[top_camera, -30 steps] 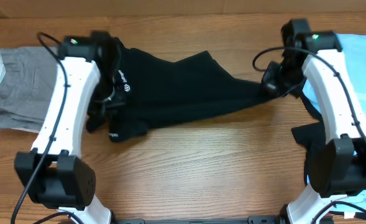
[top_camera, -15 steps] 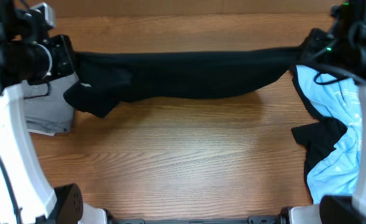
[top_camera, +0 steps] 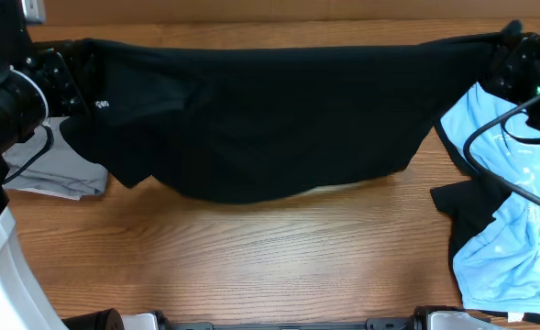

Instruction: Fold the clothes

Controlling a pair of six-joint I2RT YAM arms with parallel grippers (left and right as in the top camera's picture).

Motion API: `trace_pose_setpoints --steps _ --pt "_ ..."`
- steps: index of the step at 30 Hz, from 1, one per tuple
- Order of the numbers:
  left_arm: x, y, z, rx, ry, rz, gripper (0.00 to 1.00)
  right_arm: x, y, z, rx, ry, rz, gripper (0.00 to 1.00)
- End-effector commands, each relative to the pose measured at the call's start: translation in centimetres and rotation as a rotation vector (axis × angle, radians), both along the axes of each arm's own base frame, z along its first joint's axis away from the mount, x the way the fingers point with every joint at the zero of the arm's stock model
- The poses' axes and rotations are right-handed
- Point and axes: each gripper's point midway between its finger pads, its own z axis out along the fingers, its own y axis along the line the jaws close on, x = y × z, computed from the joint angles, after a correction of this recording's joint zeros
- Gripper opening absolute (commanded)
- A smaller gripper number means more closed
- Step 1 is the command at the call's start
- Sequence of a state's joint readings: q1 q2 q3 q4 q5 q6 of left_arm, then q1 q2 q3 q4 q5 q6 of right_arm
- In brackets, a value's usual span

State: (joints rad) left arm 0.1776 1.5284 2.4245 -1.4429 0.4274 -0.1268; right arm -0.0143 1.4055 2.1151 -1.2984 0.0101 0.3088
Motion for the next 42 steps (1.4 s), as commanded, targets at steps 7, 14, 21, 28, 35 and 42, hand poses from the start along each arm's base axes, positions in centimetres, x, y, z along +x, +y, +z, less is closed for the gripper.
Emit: trace_pose_setpoints --steps 7,14,21,28,35,42 --pt "5.3 0.1 -6.1 -0.041 0.204 -0.033 0.04 5.1 -0.9 -8.6 -0.039 0.292 -0.014 0.04" --pt "17.0 0.6 -9.5 -0.063 0.113 -0.027 0.04 16.2 -0.2 -11.4 -0.007 0.156 0.029 0.04" --pt "23.1 2.4 -5.6 -0.155 -0.137 0.035 0.04 19.7 -0.3 -4.4 0.026 -0.137 0.008 0.04" --pt "19.8 1.8 2.8 -0.189 -0.332 -0.055 0.04 17.2 -2.2 1.7 0.008 -0.228 -0.026 0.04" --pt "14.4 -0.9 -11.3 -0.136 0.273 -0.104 0.04 12.7 -3.8 -9.5 -0.046 0.244 -0.107 0.04" --pt "8.8 -5.7 -26.5 -0.044 0.891 -0.233 0.04 5.8 -3.6 -24.1 -0.052 0.805 -0.098 0.04"
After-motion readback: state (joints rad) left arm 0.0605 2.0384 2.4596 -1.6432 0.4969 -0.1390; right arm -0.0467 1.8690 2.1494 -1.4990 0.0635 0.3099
